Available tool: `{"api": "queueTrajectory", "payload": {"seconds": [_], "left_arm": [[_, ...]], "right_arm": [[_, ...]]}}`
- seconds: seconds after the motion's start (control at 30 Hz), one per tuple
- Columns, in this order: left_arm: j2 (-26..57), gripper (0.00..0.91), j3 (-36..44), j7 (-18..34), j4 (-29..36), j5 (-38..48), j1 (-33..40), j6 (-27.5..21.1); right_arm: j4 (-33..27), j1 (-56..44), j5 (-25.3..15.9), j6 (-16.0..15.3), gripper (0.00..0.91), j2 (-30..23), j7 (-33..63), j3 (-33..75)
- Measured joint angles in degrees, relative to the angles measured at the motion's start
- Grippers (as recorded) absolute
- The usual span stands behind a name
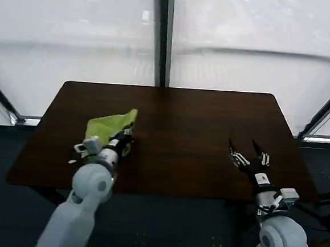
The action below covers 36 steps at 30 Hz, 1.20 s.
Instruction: Fold and organize the clothes.
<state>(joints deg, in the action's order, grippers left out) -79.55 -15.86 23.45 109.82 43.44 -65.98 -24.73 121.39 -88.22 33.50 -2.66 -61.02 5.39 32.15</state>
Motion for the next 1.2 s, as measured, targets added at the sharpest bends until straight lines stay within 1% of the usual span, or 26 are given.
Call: {"api": "queueTrajectory", "payload": {"seconds": [0.13, 0.2, 0.27, 0.33, 0.5, 0.57, 0.63, 0.73, 0.83, 0.97, 1.0, 1.03, 1.13, 1.2], "left_arm": [[-5.15, 0.878, 2.76, -1.37, -1.86, -3.57, 0.48, -0.17], [-6.28, 0.878, 3.69, -2.87, -1.48, -5.51, 0.37, -0.01], [-6.80, 0.878, 4.43, -4.50, -0.10, -8.40, -0.03, 0.88], [-6.82, 0.878, 4.65, -6.41, 1.58, -10.85, -0.51, 1.65], [-5.00, 0.878, 3.46, -10.89, 6.49, -16.38, -2.64, 4.37], [-3.41, 0.878, 2.09, -11.52, 7.85, -17.31, -3.62, 5.20], [-1.75, 0.878, 0.56, -11.45, 8.92, -17.02, -4.69, 5.51], [0.63, 0.878, -1.83, -11.27, 10.23, -17.09, -6.05, 5.89], [2.14, 0.878, -3.63, -11.25, 11.03, -17.78, -7.38, 6.19], [2.68, 0.878, -4.90, -11.25, 11.10, -18.81, -8.93, 6.74], [2.73, 0.878, -5.11, -11.25, 11.12, -18.97, -9.18, 6.83], [2.81, 0.878, -5.35, -11.26, 11.20, -19.09, -9.49, 6.92], [3.08, 0.878, -5.93, -11.24, 11.42, -19.13, -10.05, 7.00], [3.22, 0.878, -6.27, -11.24, 11.58, -19.13, -10.42, 7.05]], "right_arm": [[-1.07, 2.15, -0.91, -1.41, 0.878, 1.03, -0.43, -1.29], [-1.76, 3.55, -1.16, -2.56, 0.878, 1.61, -0.43, -2.03], [-2.37, 5.27, -0.25, -4.36, 0.878, 2.15, -0.09, -3.01], [-2.37, 7.04, 1.96, -7.00, 0.878, 2.56, 0.38, -4.20], [-2.77, 12.09, 9.48, -15.56, 0.878, 2.89, 3.63, -9.42], [-3.32, 14.13, 10.86, -18.36, 0.878, 2.49, 5.92, -12.49], [-4.20, 16.27, 11.73, -20.07, 0.878, 1.85, 8.13, -15.88], [-5.80, 19.55, 12.71, -21.57, 0.878, 0.63, 8.64, -20.90], [-7.68, 22.85, 14.73, -23.72, 0.878, -0.85, 8.68, -25.21], [-9.99, 26.72, 15.08, -25.26, 0.878, -2.88, 8.88, -29.36], [-10.56, 27.50, 15.07, -25.37, 0.848, -3.32, 8.95, -30.12], [-11.36, 28.43, 14.98, -25.43, 0.800, -3.86, 9.02, -30.94], [-13.57, 30.62, 15.05, -25.50, 0.741, -5.43, 8.93, -32.78], [-15.02, 31.70, 15.17, -25.54, 0.731, -6.32, 8.55, -33.56]]}}
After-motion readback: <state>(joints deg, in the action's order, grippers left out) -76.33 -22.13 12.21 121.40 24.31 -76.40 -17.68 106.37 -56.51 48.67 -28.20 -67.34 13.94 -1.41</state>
